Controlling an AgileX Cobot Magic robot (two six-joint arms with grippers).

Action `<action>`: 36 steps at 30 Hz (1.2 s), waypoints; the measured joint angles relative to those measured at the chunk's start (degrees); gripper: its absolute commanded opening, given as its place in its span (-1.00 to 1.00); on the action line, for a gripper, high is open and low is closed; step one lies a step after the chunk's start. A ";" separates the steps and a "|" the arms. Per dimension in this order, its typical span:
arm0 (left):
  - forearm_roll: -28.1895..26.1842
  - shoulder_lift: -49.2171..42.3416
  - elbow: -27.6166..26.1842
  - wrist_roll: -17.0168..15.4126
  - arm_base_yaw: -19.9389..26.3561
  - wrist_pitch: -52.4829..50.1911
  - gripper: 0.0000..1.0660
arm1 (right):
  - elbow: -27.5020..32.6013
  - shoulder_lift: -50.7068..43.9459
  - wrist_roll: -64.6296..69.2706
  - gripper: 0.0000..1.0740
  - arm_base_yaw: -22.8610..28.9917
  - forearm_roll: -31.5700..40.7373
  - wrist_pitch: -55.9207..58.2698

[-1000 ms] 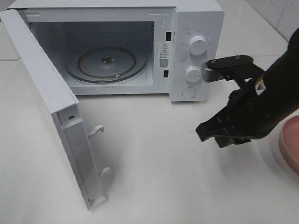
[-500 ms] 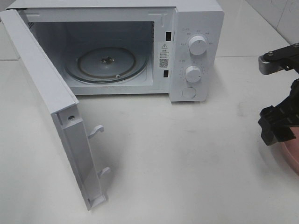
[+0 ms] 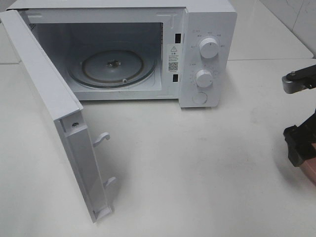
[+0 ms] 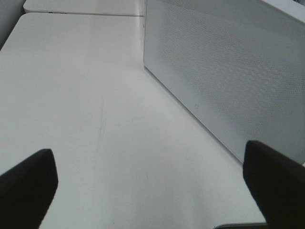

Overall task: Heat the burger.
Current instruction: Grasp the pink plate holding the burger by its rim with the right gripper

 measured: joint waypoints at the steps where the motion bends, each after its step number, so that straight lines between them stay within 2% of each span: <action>1: 0.00 0.00 0.00 0.00 0.00 0.00 0.83 | 0.00 1.60 -0.23 0.84 -0.97 0.00 -0.52; 11: 0.00 0.00 0.00 0.00 0.00 0.00 0.83 | 0.00 10.14 -0.97 0.80 -3.84 0.11 -4.98; 21: 0.00 0.00 0.00 0.00 0.00 0.00 0.83 | 0.00 15.18 -2.23 0.77 -4.30 1.60 -8.59; 26: 0.00 0.00 0.00 0.00 0.00 0.00 0.83 | 0.00 17.36 -2.35 0.66 -4.30 1.60 -10.03; 28: 0.00 0.00 0.00 0.00 0.00 0.00 0.83 | -0.17 17.99 -2.41 0.50 -4.30 1.95 -10.37; 29: 0.00 0.00 0.00 0.00 0.00 0.00 0.83 | -0.17 17.99 -2.41 0.50 -4.30 1.95 -10.37; 30: 0.00 0.00 0.00 0.00 0.00 0.00 0.83 | -0.17 18.11 -2.35 0.29 -4.30 2.41 -10.66; 31: 0.00 0.00 0.00 0.00 0.00 0.00 0.83 | -0.17 18.11 -2.29 0.17 -4.30 2.46 -10.94; 32: 0.00 0.00 0.00 0.00 0.00 0.00 0.83 | -0.17 18.11 -2.29 0.17 -4.30 2.46 -10.94; 33: 0.00 0.00 0.00 0.00 0.00 0.00 0.83 | -0.17 18.33 -2.01 -0.09 -4.30 2.46 -11.40; 34: 0.00 0.00 0.00 0.00 0.00 0.00 0.83 | -0.23 18.39 -1.89 -0.22 -4.30 2.29 -11.46; 35: 0.00 0.00 0.00 0.00 0.00 0.00 0.83 | -0.23 18.39 -1.89 -0.22 -4.30 2.29 -11.46; 36: 0.00 0.00 0.00 0.00 0.00 0.00 0.83 | -0.29 18.45 -1.38 -0.56 -4.30 1.09 -11.57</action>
